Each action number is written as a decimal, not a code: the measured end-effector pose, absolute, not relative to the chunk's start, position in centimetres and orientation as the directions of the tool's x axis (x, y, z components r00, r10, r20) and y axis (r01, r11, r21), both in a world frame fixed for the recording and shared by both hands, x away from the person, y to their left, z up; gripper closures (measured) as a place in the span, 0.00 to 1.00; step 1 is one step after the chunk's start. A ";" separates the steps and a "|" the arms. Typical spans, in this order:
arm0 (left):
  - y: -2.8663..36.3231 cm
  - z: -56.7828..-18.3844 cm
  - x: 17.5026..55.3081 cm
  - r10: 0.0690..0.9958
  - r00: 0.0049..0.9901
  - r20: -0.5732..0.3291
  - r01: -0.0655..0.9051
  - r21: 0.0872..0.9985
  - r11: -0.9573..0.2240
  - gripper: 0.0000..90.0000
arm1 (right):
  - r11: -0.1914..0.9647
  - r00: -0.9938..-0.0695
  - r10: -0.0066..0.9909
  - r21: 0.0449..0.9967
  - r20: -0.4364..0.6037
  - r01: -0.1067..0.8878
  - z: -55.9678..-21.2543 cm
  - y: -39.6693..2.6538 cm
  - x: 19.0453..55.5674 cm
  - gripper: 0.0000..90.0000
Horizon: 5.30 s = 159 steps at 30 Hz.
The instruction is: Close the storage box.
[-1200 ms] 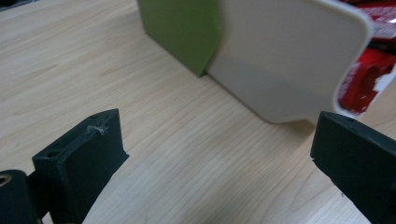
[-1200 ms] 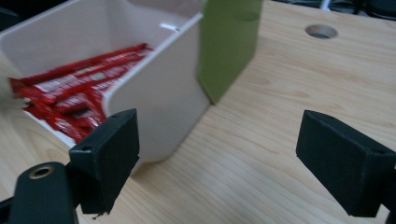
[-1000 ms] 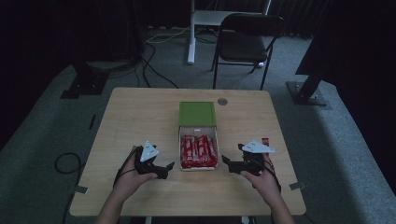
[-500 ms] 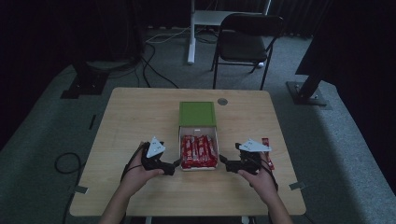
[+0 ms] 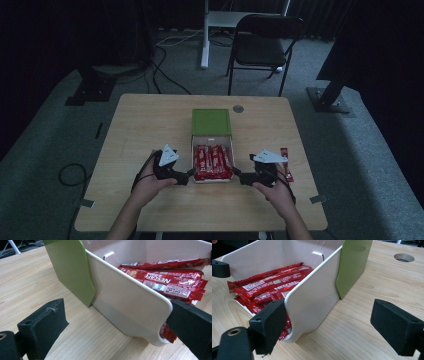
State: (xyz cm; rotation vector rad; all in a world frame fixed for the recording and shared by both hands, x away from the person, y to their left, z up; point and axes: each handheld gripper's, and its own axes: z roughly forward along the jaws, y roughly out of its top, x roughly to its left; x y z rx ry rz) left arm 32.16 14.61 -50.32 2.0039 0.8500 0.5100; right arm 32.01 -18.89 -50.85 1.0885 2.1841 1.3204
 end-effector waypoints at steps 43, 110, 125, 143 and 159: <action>14.3 -50.6 34.3 0.763 0.646 0.021 0.410 0.834 -0.370 0.03 | 0.253 -0.618 0.781 0.859 0.090 0.445 -50.8 -18.7 34.5 0.13; 14.3 -50.4 38.9 0.813 0.582 0.030 0.425 0.841 -0.335 0.03 | 0.222 -0.579 0.810 0.862 0.097 0.456 -50.3 -17.9 39.0 0.12; 14.2 -50.4 40.0 0.822 0.567 0.048 0.418 0.844 -0.337 0.03 | 0.205 -0.557 0.824 0.862 0.103 0.464 -50.4 -17.6 40.0 0.12; 14.1 -50.6 41.1 0.831 0.554 0.052 0.416 0.847 -0.330 0.03 | 0.209 -0.539 0.838 0.862 0.086 0.462 -50.7 -17.0 41.3 0.12; 13.8 -50.3 40.8 0.821 0.570 0.034 0.397 0.864 -0.311 0.04 | 0.182 -0.532 0.841 0.874 0.099 0.450 -50.4 -17.1 40.9 0.14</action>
